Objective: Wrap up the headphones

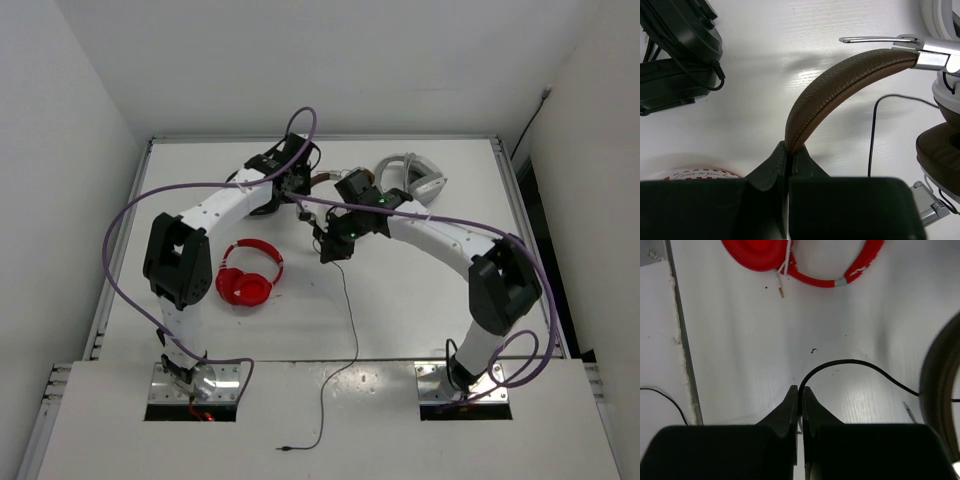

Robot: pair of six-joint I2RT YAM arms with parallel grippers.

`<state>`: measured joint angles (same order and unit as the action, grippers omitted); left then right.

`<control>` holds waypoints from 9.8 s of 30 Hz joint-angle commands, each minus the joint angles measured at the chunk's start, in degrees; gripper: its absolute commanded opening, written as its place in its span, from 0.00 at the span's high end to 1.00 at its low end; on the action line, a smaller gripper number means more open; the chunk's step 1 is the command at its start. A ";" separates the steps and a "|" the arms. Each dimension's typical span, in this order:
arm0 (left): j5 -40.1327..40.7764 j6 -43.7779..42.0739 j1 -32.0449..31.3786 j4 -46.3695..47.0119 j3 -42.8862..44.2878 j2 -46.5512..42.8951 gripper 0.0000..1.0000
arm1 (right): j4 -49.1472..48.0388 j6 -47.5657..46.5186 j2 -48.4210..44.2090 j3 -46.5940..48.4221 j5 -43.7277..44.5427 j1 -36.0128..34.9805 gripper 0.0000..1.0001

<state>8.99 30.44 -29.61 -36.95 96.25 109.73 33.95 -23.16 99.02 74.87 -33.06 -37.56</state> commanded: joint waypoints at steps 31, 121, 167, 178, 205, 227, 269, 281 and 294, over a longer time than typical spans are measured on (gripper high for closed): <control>0.50 -7.75 1.74 4.34 -5.63 -3.56 1.00 | 6.81 -1.71 -11.75 6.77 -8.78 22.26 1.00; -44.69 -59.45 3.15 62.26 -53.71 -42.58 1.00 | -4.25 35.02 6.62 10.56 -59.14 22.36 1.00; -34.31 -6.88 15.10 47.85 -29.01 -29.58 1.00 | 47.08 -19.73 27.10 16.97 -57.03 28.06 0.69; -25.08 -5.65 15.10 47.85 -29.54 -27.20 1.00 | 47.08 -26.32 24.12 9.25 -53.43 29.29 0.53; -10.75 -2.58 11.93 34.85 -23.83 -22.46 1.00 | -26.27 30.53 -26.25 -31.35 34.73 4.08 0.46; -11.45 3.50 14.14 30.53 -21.45 -15.26 1.00 | -26.06 1.03 -12.27 -28.46 -0.31 -5.25 0.52; -16.29 -1.26 15.72 31.06 -21.98 -12.53 1.00 | -8.91 -35.82 10.48 -9.23 -1.75 -10.95 0.64; -17.34 -1.26 16.77 31.06 -22.51 -12.53 1.00 | 4.62 -42.93 18.39 -2.19 3.35 -13.85 0.69; -19.01 -1.26 17.30 31.59 -23.03 -12.00 1.00 | 9.02 -44.87 21.64 -4.13 5.72 -13.33 0.81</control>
<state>-7.53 28.49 -13.26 -9.76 72.55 98.48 36.69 -66.24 115.24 71.92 -30.22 -51.33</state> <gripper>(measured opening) 0.085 0.201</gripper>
